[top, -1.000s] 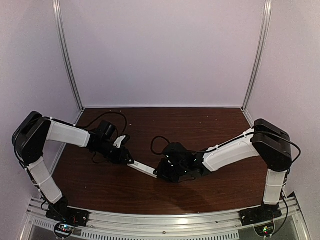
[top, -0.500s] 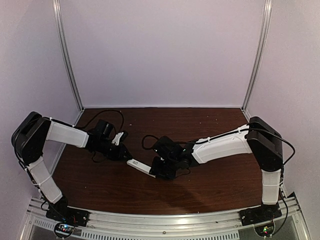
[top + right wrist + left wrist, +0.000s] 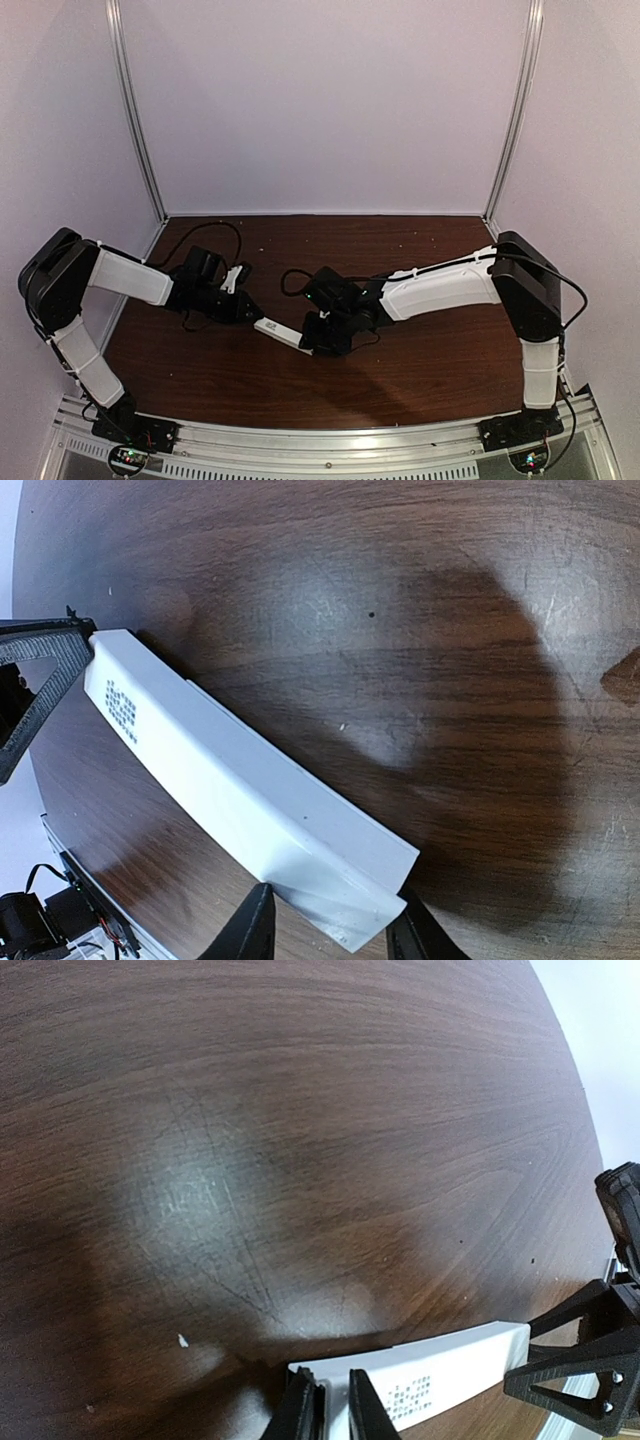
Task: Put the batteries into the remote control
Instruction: Adjust the remote control at the center of the board.
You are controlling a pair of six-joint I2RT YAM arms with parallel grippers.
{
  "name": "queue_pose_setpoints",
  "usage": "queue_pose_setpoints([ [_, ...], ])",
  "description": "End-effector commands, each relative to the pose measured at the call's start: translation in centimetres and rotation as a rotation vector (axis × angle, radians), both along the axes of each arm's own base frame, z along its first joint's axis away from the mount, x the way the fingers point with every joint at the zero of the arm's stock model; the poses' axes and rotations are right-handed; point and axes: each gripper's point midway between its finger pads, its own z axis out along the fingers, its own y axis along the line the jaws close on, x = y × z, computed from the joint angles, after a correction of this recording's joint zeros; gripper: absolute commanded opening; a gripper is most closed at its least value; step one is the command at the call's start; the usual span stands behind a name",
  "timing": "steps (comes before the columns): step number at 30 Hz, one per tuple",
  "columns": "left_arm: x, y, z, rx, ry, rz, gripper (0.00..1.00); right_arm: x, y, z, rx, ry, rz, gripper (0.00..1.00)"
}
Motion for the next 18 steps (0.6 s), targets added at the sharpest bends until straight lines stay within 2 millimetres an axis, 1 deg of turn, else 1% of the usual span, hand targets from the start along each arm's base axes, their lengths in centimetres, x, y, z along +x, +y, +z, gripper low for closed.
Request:
queue_pose_setpoints([
  [1,-6.9,-1.4,-2.7,-0.001,0.228,-0.145,0.13,0.5,-3.4,-5.2,-0.159,0.046,-0.056,0.38],
  [3,-6.8,-1.7,-2.1,-0.013,0.228,-0.167,0.14,0.5,-3.4,-5.2,-0.152,0.048,-0.057,0.37],
  [8,-7.0,-2.7,0.1,-0.074,0.219,-0.23,0.22,0.1,-3.8,-5.5,-0.156,0.056,-0.038,0.38],
  [10,-7.3,-2.9,0.6,-0.087,0.223,-0.246,0.25,0.2,-3.9,-5.4,-0.164,0.05,-0.031,0.37],
  [14,-8.0,-2.8,0.7,-0.102,0.248,-0.26,0.25,0.4,-4.1,-5.3,-0.176,0.037,-0.027,0.37],
  [18,-8.1,-2.9,0.7,-0.115,0.254,-0.266,0.24,0.8,-4.7,-5.1,-0.224,0.018,-0.026,0.38],
])
